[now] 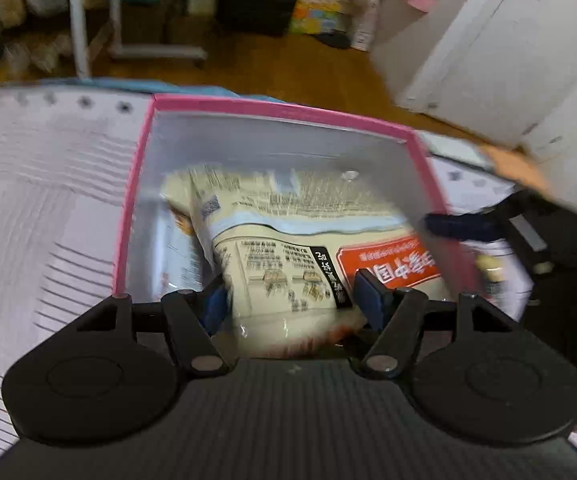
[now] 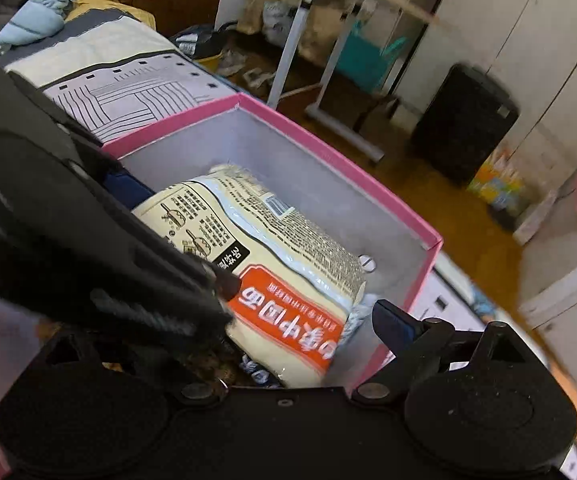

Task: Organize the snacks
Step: 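Carry the cracker bag with both grippers into the pink box and release, then move the left gripper out of the box to the black NB biscuit pack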

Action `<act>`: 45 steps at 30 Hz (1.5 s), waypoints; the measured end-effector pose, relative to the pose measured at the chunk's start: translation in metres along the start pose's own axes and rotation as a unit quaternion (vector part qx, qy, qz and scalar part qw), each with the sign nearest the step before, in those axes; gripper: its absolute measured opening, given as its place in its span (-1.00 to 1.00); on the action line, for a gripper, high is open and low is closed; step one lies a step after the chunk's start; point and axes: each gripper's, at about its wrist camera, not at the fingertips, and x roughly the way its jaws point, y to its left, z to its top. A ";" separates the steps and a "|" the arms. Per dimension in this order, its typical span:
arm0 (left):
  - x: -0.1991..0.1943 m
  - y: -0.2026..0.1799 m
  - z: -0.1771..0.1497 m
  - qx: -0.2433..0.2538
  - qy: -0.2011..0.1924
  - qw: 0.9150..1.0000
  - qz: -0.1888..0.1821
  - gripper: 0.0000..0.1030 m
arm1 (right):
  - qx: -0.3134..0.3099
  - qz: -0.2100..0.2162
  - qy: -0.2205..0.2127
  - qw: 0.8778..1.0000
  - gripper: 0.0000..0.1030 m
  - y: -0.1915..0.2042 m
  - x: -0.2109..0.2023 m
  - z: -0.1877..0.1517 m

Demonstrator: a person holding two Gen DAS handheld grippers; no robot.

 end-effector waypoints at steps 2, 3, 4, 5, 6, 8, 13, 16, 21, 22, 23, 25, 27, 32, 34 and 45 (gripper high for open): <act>0.001 -0.014 -0.007 0.032 -0.011 0.999 0.035 0.26 | 0.021 0.004 -0.031 0.999 0.86 0.001 -0.017 -0.012; -0.001 -0.018 -0.010 0.040 -0.016 0.998 0.042 0.26 | 0.034 0.005 -0.041 0.999 0.88 0.001 -0.022 -0.016; -0.004 -0.021 -0.012 0.044 -0.018 0.998 0.048 0.26 | 0.052 0.003 -0.053 0.997 0.89 0.000 -0.031 -0.023; -0.007 -0.021 -0.014 0.042 -0.023 0.998 0.049 0.26 | 0.068 0.002 -0.065 0.996 0.90 -0.001 -0.038 -0.029; -0.013 -0.019 -0.015 0.035 -0.031 0.998 0.049 0.26 | 0.084 0.006 -0.077 0.993 0.90 -0.004 -0.047 -0.036; -0.025 -0.015 -0.019 0.025 -0.048 0.998 0.041 0.27 | 0.112 0.014 -0.097 0.989 0.90 -0.006 -0.059 -0.051; -0.056 -0.019 -0.035 0.013 -0.081 0.996 0.033 0.27 | 0.126 0.020 -0.126 0.984 0.91 -0.007 -0.084 -0.082; -0.072 -0.030 -0.045 0.017 -0.089 0.996 0.019 0.27 | 0.156 0.023 -0.138 0.978 0.90 -0.018 -0.094 -0.092; -0.098 -0.047 -0.057 0.022 -0.106 0.994 -0.005 0.27 | 0.249 0.063 -0.146 0.956 0.90 -0.059 -0.118 -0.099; -0.103 -0.050 -0.060 0.023 -0.110 0.994 -0.008 0.27 | 0.258 0.075 -0.137 0.954 0.90 -0.066 -0.123 -0.100; -0.108 -0.053 -0.062 0.023 -0.112 0.993 -0.013 0.27 | 0.261 0.081 -0.127 0.953 0.90 -0.068 -0.127 -0.101; -0.118 -0.058 -0.066 0.021 -0.112 0.993 -0.026 0.29 | 0.252 0.076 -0.100 0.959 0.90 -0.074 -0.138 -0.100; -0.130 -0.064 -0.069 0.026 -0.109 0.993 -0.024 0.32 | 0.243 0.067 -0.086 0.964 0.90 -0.077 -0.151 -0.101; -0.157 -0.082 -0.070 0.029 -0.102 0.994 -0.014 0.41 | 0.254 0.049 -0.098 0.961 0.90 -0.094 -0.191 -0.119; -0.164 -0.093 -0.070 0.030 -0.105 0.994 -0.027 0.44 | 0.251 0.045 -0.106 0.961 0.90 -0.098 -0.199 -0.129; -0.115 -0.186 -0.070 0.079 -0.079 0.988 -0.103 0.51 | 0.200 0.056 -0.122 0.971 0.87 -0.115 -0.162 -0.184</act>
